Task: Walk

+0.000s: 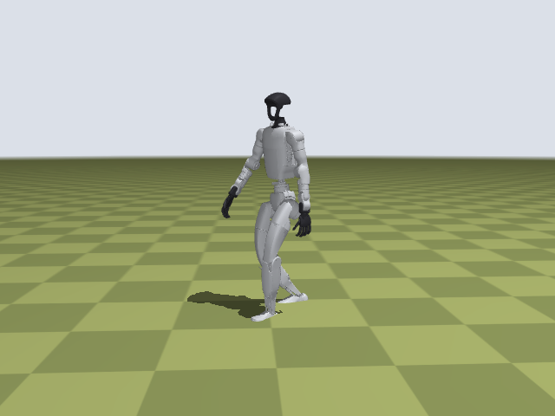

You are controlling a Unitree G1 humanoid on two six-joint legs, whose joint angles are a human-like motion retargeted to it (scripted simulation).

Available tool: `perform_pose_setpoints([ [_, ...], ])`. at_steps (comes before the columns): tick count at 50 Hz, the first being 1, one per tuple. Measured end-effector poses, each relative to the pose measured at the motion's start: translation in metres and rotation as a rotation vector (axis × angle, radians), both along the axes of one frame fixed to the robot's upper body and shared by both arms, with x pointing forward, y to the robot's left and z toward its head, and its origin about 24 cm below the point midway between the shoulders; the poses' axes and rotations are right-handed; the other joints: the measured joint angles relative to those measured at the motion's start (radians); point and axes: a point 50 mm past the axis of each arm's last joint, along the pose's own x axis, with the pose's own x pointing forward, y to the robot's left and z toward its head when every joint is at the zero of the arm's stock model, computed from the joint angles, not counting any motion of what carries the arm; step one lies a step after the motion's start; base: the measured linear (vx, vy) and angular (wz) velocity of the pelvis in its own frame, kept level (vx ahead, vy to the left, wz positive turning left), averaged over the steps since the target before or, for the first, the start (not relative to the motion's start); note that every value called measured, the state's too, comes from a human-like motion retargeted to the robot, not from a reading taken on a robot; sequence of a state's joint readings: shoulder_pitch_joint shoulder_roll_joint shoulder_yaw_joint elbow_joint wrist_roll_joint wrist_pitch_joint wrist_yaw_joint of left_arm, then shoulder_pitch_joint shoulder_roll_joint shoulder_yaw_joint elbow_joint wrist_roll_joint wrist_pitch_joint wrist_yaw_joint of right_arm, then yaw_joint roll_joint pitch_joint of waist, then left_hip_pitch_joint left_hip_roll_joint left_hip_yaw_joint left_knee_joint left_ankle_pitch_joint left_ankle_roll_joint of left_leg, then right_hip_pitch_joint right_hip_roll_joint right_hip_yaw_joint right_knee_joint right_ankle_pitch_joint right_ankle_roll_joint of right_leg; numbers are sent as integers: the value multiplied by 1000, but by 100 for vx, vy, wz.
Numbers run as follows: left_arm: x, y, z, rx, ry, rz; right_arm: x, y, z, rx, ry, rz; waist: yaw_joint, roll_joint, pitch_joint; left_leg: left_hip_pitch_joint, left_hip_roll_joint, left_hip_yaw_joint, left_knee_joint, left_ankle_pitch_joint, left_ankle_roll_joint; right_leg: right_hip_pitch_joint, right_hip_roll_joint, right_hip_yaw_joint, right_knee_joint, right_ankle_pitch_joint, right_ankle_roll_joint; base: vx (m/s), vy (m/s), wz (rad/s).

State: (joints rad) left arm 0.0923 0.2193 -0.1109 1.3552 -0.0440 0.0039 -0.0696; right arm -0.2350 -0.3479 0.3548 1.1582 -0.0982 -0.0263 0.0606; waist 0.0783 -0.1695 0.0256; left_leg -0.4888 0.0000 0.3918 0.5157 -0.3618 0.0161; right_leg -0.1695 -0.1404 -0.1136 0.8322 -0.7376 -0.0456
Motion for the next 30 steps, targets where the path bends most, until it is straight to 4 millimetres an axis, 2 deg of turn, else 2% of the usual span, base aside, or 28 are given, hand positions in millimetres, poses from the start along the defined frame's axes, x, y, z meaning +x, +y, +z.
perform_pose_setpoints([
  [4, -6, 0, 0, 6, 9, 52, -2, 8, -3, 0, 16, 41, 11, -42, -29, -11, -47, 9, 64, 35, 44, 9, -107, 4, 147, -5, 24, 68, 18, -27],
  [5, -4, 1, 0, 7, 1, 68, -5, 11, -6, 6, 32, 52, 12, -54, -37, -4, -62, 15, 88, 40, 62, 10, -143, 3, 198, 19, 33, 66, 20, -29],
  [6, 2, 2, 0, 7, -21, 86, -11, 15, -9, 18, 58, 61, 11, -65, -42, 11, -82, 18, 104, 28, 83, 1, -198, -6, 274, 100, 41, 64, 22, -24],
  [7, 10, 4, 1, 9, -48, 101, -16, 19, -13, 33, 85, 73, 7, -86, -40, 47, -121, 23, 85, 26, 105, -15, -263, 0, 356, 185, 52, 61, 27, -11],
  [8, 22, 8, 3, 14, -89, 114, -20, 24, -16, 54, 112, 90, -4, -125, -25, 122, -199, 33, -4, 47, 131, -45, -345, 35, 450, 278, 69, 59, 27, 7],
  [10, 46, 10, 8, 22, -171, 103, -34, 30, -23, 74, 170, 113, -30, -151, -13, 189, -269, 31, -28, 35, 158, -97, -444, 63, 597, 396, 62, 58, 25, 18],
  [12, 83, 20, 18, 56, -288, 90, -37, 36, -26, 87, 199, 146, -57, -164, 17, 334, -354, -5, -201, 77, 172, -179, -490, 123, 675, 413, 51, 58, 24, 5],
  [13, 96, 21, 23, 67, -335, 74, -44, 37, -28, 87, 219, 152, -73, -169, 22, 360, -373, -14, -201, 71, 171, -206, -512, 123, 693, 376, 36, 58, 17, 4],
  [15, 134, 32, 41, 113, -457, 61, -45, 40, -29, 85, 221, 175, -94, -131, 42, 481, -378, -60, -329, 84, 164, -264, -470, 107, 666, 299, 15, 59, 15, -7],
  [17, 162, 37, 56, 143, -558, 39, -52, 39, -32, 78, 233, 177, -121, -118, 52, 537, -384, -87, -344, 63, 158, -312, -443, 88, 574, 228, 20, 57, 10, 12],
  [18, 178, 41, 67, 161, -615, 31, -52, 39, -32, 74, 228, 177, -128, -90, 59, 574, -364, -104, -373, 52, 155, -328, -392, 68, 501, 213, 26, 57, 9, 13],
  [20, 203, 45, 86, 186, -714, 8, -56, 38, -33, 68, 230, 166, -140, -54, 67, 621, -339, -133, -394, 28, 155, -363, -308, 61, 344, 214, 58, 54, 8, 23],
  [22, 221, 45, 101, 200, -787, -16, -60, 37, -34, 64, 240, 148, -142, -19, 63, 641, -310, -157, -394, 3, 156, -399, -213, 82, 174, 259, 102, 50, 7, 30],
  [26, 233, 41, 110, 200, -836, -46, -69, 36, -37, 66, 268, 126, -131, 6, 55, 658, -285, -196, -334, -49, 164, -461, -95, 170, -12, 354, 177, 44, 2, 38],
  [28, 227, 37, 103, 186, -804, -52, -71, 38, -38, 72, 277, 119, -123, 9, 53, 663, -278, -215, -285, -78, 170, -475, -62, 210, -15, 403, 194, 45, -5, 42],
  [30, 213, 32, 88, 164, -734, -58, -72, 40, -39, 80, 282, 113, -113, 12, 52, 665, -268, -239, -218, -114, 175, -475, -37, 237, 19, 438, 196, 48, -9, 51],
])
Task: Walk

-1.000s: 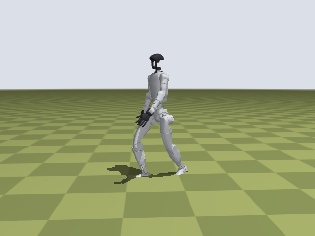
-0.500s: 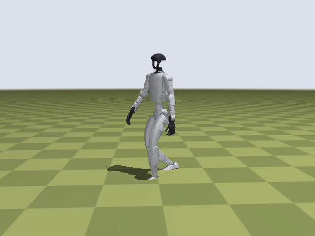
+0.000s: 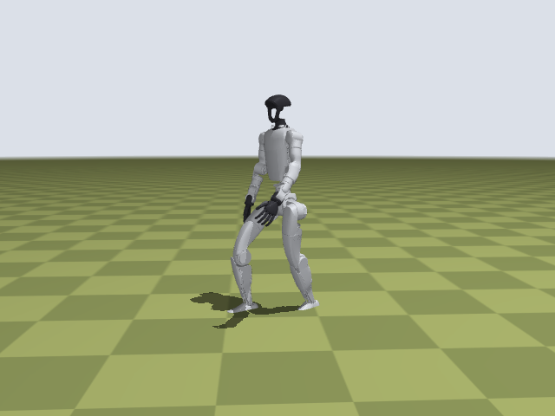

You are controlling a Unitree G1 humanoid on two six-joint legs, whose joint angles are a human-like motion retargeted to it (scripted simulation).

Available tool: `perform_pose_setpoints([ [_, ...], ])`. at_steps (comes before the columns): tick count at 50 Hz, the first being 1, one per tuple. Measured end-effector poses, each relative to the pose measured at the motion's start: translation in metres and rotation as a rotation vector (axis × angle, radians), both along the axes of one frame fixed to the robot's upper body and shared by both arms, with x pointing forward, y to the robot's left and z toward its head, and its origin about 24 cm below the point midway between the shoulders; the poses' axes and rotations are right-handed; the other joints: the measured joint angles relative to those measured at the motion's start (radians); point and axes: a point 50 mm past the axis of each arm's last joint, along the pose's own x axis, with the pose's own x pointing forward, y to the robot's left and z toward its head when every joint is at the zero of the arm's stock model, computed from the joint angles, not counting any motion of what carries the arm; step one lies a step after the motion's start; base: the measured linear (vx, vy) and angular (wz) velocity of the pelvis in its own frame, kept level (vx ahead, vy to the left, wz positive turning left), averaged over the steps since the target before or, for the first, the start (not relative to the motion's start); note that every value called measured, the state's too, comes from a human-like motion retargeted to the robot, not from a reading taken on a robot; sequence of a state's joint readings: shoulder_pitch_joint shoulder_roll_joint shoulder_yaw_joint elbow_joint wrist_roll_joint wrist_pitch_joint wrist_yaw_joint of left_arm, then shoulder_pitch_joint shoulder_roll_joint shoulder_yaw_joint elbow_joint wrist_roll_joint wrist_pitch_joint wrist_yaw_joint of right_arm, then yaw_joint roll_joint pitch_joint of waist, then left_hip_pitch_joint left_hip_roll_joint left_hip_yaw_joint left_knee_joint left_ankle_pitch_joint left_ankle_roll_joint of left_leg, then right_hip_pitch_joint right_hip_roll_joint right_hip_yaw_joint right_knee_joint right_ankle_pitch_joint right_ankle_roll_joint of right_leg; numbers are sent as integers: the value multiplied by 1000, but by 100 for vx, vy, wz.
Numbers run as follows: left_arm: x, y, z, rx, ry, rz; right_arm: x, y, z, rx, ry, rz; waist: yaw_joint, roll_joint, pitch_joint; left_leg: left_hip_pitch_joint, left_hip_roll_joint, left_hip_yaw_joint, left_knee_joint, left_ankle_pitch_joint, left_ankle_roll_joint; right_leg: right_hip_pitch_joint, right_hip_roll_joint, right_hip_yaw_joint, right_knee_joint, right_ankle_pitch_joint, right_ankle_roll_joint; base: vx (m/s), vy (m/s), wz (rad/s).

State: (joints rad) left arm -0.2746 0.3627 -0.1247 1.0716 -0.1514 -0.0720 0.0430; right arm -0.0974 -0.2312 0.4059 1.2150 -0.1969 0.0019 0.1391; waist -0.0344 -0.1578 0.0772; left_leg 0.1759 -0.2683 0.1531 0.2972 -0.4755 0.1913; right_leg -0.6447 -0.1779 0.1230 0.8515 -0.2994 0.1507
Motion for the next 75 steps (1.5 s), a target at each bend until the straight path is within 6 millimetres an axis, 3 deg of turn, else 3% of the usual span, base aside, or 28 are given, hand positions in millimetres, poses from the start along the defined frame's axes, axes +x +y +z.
perform_pose_setpoints([
  [5, -70, -15, -50, -64, 302, 3, 2, 6, 0, 26, -6, -2, 24, 22, 6, -50, 68, -58, 305, -90, -9, 60, 40, -16, 112, -12, -48, 49, -14, 80],
  [9, -129, -22, -73, -123, 499, 34, 13, 4, 4, 33, -50, -7, 53, 163, -8, -233, 314, -99, 768, -57, -103, 166, 152, -204, 44, -45, -139, 39, -17, 127],
  [12, -153, -25, -79, -147, 555, 54, 25, -5, 10, 9, -105, -23, 101, 233, -20, -389, 495, -82, 1031, 48, -137, 228, 205, -321, -30, -64, -191, 32, -17, 158],
  [15, -162, -28, -81, -156, 567, 53, 35, -15, 16, -37, -149, -27, 153, 249, -19, -523, 615, -27, 1168, 38, -107, 283, 193, -412, -58, -104, -213, 31, -15, 192],
  [18, -164, -33, -83, -169, 563, 30, 45, -25, 22, -80, -175, -17, 193, 242, -32, -649, 654, 48, 1143, -37, -75, 347, 154, -507, -122, -128, -213, 32, -9, 223],
  [23, -172, -44, -86, -188, 587, -17, 54, -28, 26, -109, -194, 35, 245, 218, -61, -762, 657, 229, 870, -118, -67, 438, 86, -667, -206, -152, -189, 30, 2, 228],
  [30, -186, -50, -89, -190, 658, -57, 65, -10, 28, -92, -218, 148, 265, 200, -118, -797, 651, 448, 478, -52, -103, 582, 72, -905, -335, -121, -161, 25, 16, 219],
  [35, -197, -49, -90, -198, 704, -36, 55, -2, 22, -63, -198, 153, 268, 202, -140, -795, 635, 411, 526, -21, -99, 654, 13, -905, -192, -48, -138, 30, 28, 202],
  [38, -194, -48, -90, -203, 700, -18, 38, -4, 15, -51, -154, 119, 236, 185, -124, -741, 526, 349, 552, -36, -66, 653, -119, -820, 58, 66, -145, 33, 35, 250],
  [40, -181, -49, -89, -203, 667, -12, 30, -10, 13, -51, -131, 94, 171, 46, -54, -590, 230, 379, 379, 13, -7, 575, -419, -631, 368, 166, -107, 29, 42, 328],
  [42, -161, -45, -86, -174, 619, -17, 22, -12, 11, -50, -110, 73, 114, -41, -22, -495, 28, 317, 245, 74, 24, 505, -527, -456, 520, 240, -93, 30, 25, 349],
  [44, -137, -42, -80, -132, 561, -33, 14, -14, 8, -52, -91, 60, 70, -81, -2, -423, -90, 222, 173, 114, 29, 454, -542, -349, 609, 218, -110, 33, 4, 320],
  [48, -77, -38, -61, -36, 400, -77, 3, -19, 6, -71, -75, 47, 16, -84, 25, -291, -182, 15, 93, 147, 4, 352, -480, -274, 642, -16, -173, 40, -5, 273],
  [52, -6, -47, -26, 39, 181, -158, -3, -24, 6, -98, -77, 34, -10, -25, 57, -165, -153, -186, 46, 129, -31, 256, -342, -292, 468, -166, -191, 49, -10, 242],
  [56, 46, -72, 12, 83, -28, -293, -14, -27, 3, -112, -48, 15, -9, 39, 70, -111, -88, -333, 96, 62, -51, 182, -164, -311, 179, -150, -133, 53, -13, 207],
  [60, 71, -100, 38, 100, -173, -424, -23, -27, 0, -111, -20, -5, 16, 83, 51, -109, -38, -430, 173, -7, -73, 112, -3, -291, -102, -77, -44, 54, -17, 148],
  [62, 74, -110, 44, 104, -207, -475, -22, -28, 0, -112, -21, -19, 38, 128, 9, -137, 21, -461, 216, -47, -92, 122, 97, -292, -314, 8, -25, 55, -19, 113],
  [65, 63, -117, 34, 100, -187, -511, -23, -30, 0, -123, -21, -33, 49, 137, -2, -128, 45, -430, 320, -93, -90, 88, 120, -261, -274, 45, -12, 54, -16, 134],
  [67, 46, -113, 17, 92, -119, -503, -21, -34, 1, -140, -28, -42, 55, 150, -12, -122, 75, -412, 410, -119, -94, 84, 130, -256, -195, 71, -24, 56, -17, 123],
  [70, 5, -100, -18, 73, 53, -451, -15, -40, 4, -173, -50, -44, 60, 183, -17, -128, 139, -388, 590, -108, -134, 94, 149, -276, -58, 73, -69, 52, -18, 110],
  [75, -77, -69, -64, 39, 381, -335, 22, -48, 18, -205, -172, -43, 60, 297, -9, -331, 439, -249, 1035, 126, -198, 210, 236, -394, -74, 17, -176, 44, -21, 106],
])
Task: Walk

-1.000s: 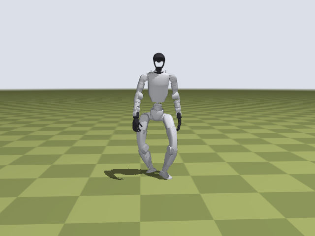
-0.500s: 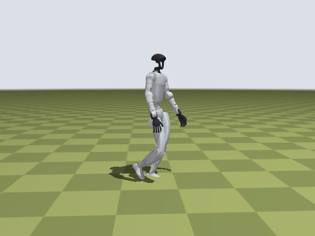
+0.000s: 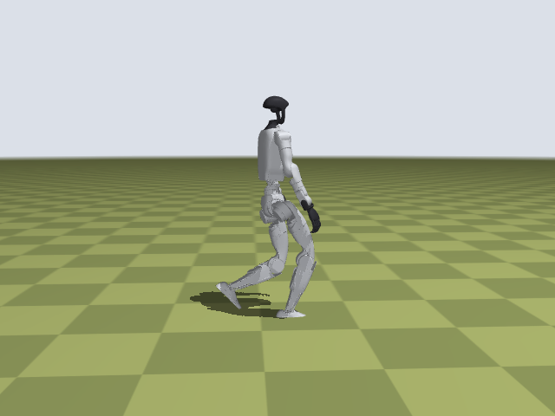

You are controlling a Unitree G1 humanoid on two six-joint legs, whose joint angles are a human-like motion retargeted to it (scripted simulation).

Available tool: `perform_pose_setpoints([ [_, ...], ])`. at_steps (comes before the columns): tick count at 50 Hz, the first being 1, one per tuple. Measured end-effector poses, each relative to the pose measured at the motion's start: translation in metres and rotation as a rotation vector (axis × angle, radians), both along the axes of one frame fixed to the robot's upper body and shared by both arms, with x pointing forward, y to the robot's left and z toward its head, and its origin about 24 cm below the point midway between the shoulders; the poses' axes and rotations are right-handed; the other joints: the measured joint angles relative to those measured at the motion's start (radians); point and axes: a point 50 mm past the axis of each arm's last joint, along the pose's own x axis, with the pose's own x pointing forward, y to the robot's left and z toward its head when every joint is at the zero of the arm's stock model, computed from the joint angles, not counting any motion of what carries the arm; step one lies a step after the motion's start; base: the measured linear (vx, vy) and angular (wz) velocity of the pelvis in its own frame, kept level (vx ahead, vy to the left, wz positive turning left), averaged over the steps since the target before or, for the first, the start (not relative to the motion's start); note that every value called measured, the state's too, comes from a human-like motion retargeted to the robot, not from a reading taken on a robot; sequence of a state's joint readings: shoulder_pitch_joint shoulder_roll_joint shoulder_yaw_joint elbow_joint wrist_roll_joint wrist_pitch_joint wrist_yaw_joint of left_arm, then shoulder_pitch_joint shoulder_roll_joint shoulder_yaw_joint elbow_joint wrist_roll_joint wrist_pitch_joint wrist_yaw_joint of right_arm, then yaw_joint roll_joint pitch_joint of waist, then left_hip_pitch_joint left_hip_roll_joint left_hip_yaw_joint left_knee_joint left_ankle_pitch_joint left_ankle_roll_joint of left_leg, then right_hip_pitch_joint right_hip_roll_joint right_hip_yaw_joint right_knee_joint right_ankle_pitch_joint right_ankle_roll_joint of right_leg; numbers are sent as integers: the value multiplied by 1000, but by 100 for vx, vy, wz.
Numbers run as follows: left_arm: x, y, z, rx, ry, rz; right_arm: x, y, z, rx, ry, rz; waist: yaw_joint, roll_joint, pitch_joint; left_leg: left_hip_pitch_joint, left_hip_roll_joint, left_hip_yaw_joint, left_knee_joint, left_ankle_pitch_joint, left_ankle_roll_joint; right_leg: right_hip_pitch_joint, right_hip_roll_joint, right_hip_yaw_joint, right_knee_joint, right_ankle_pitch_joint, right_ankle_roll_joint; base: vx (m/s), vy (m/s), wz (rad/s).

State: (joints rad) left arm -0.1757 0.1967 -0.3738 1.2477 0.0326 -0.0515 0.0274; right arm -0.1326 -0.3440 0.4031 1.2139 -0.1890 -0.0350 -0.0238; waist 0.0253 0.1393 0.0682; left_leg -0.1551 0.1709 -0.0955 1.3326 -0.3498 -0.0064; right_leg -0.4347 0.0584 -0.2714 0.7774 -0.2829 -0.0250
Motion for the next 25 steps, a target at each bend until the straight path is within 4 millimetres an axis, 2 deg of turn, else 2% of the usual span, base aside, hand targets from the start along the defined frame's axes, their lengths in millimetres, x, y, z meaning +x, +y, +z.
perform_pose_setpoints([
  [3, -37, 17, -11, 37, 128, 41, 33, -2, 15, -13, -114, 19, 32, 21, 1, -151, 113, 62, 147, -11, 55, 71, 32, -34, -73, -15, -22, 43, -24, 64],
  [7, -82, 32, -19, 61, 258, 86, 73, 5, 39, -12, -275, 63, 73, 18, -1, -280, 137, 149, 110, -139, 120, 162, 35, -47, -153, -32, -11, 43, -17, 30],
  [11, -130, 33, -24, 41, 386, 103, 100, 24, 57, 33, -400, 118, 77, -6, -8, -304, 61, 235, -150, -209, 123, 220, -3, -39, -173, -60, 16, 42, -6, 8],
  [15, -168, 23, -27, -3, 502, 54, 105, 48, 59, 94, -428, 182, 40, -53, -26, -255, -72, 283, -468, -164, 96, 247, -77, -26, -152, -110, 43, 38, 2, 23],
  [18, -173, 14, -28, -26, 528, -14, 94, 60, 49, 125, -375, 220, 7, -73, -29, -210, -119, 304, -552, -141, 97, 252, -123, -21, -83, -163, 48, 28, 7, 34],
  [20, -165, 9, -29, -28, 510, -69, 81, 64, 38, 135, -311, 233, -10, -79, -34, -193, -132, 310, -551, -172, 113, 248, -143, -16, -24, -200, 48, 25, 9, 41],
  [22, -143, 8, -29, -10, 458, -130, 66, 63, 26, 138, -229, 233, -39, -142, -29, -86, -239, 321, -712, -137, 136, 252, -229, 15, 53, -237, 68, 26, 10, 70],
  [25, -104, 4, -27, 26, 347, -209, 33, 59, 6, 135, -86, 219, -78, -174, -22, -57, -288, 309, -697, -153, 140, 227, -288, 49, 214, -220, 90, 15, 9, 78],
])
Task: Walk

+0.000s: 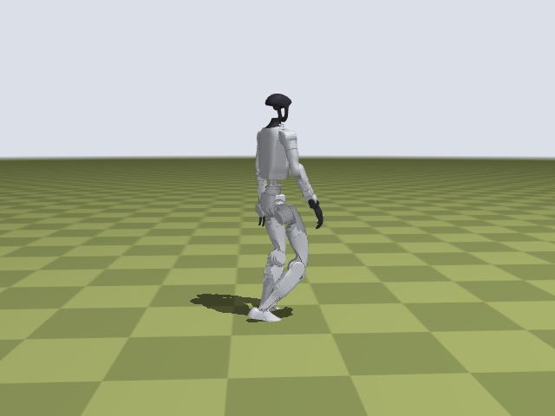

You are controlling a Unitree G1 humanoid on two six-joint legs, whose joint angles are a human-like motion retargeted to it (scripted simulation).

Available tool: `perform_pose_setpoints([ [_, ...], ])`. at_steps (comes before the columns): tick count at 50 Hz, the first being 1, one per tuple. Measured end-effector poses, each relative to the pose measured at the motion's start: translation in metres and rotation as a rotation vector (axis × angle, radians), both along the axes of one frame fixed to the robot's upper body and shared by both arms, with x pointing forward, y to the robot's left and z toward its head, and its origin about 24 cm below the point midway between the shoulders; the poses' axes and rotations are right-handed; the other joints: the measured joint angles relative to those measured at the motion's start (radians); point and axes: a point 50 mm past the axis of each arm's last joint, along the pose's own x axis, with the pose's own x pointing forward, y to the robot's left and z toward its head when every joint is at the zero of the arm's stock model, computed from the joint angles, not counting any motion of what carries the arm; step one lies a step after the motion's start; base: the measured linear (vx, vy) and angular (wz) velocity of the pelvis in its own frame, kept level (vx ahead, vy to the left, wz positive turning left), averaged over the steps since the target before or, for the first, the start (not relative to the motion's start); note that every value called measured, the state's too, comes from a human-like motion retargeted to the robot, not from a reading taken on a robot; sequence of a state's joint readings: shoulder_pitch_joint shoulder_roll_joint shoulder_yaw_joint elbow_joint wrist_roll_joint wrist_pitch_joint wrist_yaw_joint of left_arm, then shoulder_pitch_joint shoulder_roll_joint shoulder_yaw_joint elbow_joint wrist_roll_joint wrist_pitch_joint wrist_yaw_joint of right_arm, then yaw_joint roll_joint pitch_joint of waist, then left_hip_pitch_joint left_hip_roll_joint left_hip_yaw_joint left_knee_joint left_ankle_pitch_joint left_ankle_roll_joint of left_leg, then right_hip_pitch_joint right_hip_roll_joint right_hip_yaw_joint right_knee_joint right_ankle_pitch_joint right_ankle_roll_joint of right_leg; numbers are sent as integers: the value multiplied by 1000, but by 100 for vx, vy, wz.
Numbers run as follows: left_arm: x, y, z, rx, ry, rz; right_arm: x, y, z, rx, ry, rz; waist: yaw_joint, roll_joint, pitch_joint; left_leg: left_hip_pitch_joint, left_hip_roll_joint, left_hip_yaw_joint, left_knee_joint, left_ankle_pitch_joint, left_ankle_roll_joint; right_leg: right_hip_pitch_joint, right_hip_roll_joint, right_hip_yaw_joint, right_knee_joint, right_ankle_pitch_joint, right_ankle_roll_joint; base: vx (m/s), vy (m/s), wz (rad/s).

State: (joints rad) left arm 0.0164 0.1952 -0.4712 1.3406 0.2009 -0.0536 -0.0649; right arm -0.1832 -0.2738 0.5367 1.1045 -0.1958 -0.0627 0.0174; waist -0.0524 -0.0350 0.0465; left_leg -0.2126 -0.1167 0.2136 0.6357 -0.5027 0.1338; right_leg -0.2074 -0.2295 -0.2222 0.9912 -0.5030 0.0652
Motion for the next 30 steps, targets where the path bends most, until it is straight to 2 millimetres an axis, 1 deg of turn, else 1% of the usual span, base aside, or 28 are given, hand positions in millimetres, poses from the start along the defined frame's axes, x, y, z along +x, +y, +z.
perform_pose_setpoints([
  [2, 45, 0, 8, 22, -115, -59, -11, -6, -6, -10, 62, -14, -29, -71, 0, 111, -116, -18, -223, 98, 9, -49, -119, 31, 132, 19, 9, 15, 9, 88],
  [5, 96, -5, 23, 41, -273, -124, -37, -15, -16, -27, 149, -46, -72, -105, 4, 140, -159, -47, -221, 105, -1, -82, -178, 60, 247, 15, -5, 11, 4, 91],
  [6, 123, -6, 33, 46, -348, -133, -36, -19, -15, -32, 148, -64, -83, -102, 1, 188, -171, -75, -337, 160, -6, -112, -173, 75, 252, 15, -8, 14, 2, 90],
  [7, 145, -9, 44, 47, -417, -141, -38, -23, -16, -37, 152, -82, -95, -105, -1, 223, -183, -97, -413, 198, -11, -135, -173, 91, 256, 11, -10, 12, 0, 85],
  [8, 158, -13, 51, 42, -471, -149, -46, -26, -18, -43, 167, -99, -107, -118, -1, 232, -198, -107, -408, 203, -14, -143, -181, 111, 258, 0, -8, 10, -2, 84],
  [10, 192, -20, 73, 34, -600, -155, -51, -32, -18, -50, 168, -137, -130, -121, -1, 255, -205, -138, -431, 217, -22, -164, -162, 138, 230, -17, -1, 12, -4, 74],
  [11, 209, -24, 85, 21, -664, -152, -49, -36, -17, -57, 157, -156, -131, -99, 0, 284, -186, -156, -494, 245, -27, -173, -123, 146, 189, -13, -2, 14, -6, 50],
  [12, 222, -29, 97, 7, -721, -152, -49, -39, -16, -63, 151, -173, -133, -89, 0, 306, -177, -172, -534, 265, -31, -180, -96, 160, 156, -11, 1, 11, -7, 40],
  [13, 230, -34, 103, -8, -761, -155, -53, -41, -17, -68, 156, -185, -137, -103, 0, 314, -191, -180, -530, 270, -31, -183, -94, 186, 137, -15, 11, 11, -8, 36],
  [15, 249, -42, 123, -35, -850, -160, -49, -45, -15, -75, 138, -211, -131, -72, 1, 352, -155, -207, -593, 290, -36, -173, -20, 203, 48, 0, 18, 13, -8, 21],
  [19, 254, -56, 132, -83, -903, -202, -53, -46, -16, -79, 144, -225, -110, -111, -6, 377, -187, -229, -576, 283, -24, -143, -24, 249, 7, -17, 33, 10, -9, 7],
  [20, 253, -58, 132, -90, -903, -215, -52, -46, -16, -79, 144, -223, -102, -116, -8, 382, -188, -233, -570, 276, -20, -130, -25, 249, -4, -26, 31, 12, -8, -6],
  [22, 246, -62, 125, -108, -872, -245, -50, -44, -16, -79, 144, -211, -82, -122, -9, 392, -187, -236, -552, 255, -14, -100, -24, 242, -26, -50, 28, 13, -8, -10],
  [25, 222, -63, 103, -117, -769, -287, -45, -42, -15, -81, 140, -175, -50, -126, -4, 401, -180, -235, -509, 217, -7, -50, -18, 229, -60, -79, 26, 15, -7, -17],
  [26, 211, -60, 94, -113, -720, -301, -41, -42, -13, -84, 137, -157, -35, -89, 3, 402, -134, -231, -469, 179, -11, 1, 31, 204, -128, -65, 17, 20, -6, -27],
  [27, 200, -57, 84, -109, -669, -311, -38, -41, -12, -86, 132, -139, -22, -66, 11, 402, -106, -227, -433, 150, -14, 38, 60, 189, -169, -58, 12, 16, -6, -30],
  [30, 155, -44, 53, -78, -491, -309, -27, -35, -9, -83, 104, -88, 7, -84, 36, 394, -119, -211, -346, 122, -11, 67, 45, 195, -156, -77, 20, 8, -6, -23],
])
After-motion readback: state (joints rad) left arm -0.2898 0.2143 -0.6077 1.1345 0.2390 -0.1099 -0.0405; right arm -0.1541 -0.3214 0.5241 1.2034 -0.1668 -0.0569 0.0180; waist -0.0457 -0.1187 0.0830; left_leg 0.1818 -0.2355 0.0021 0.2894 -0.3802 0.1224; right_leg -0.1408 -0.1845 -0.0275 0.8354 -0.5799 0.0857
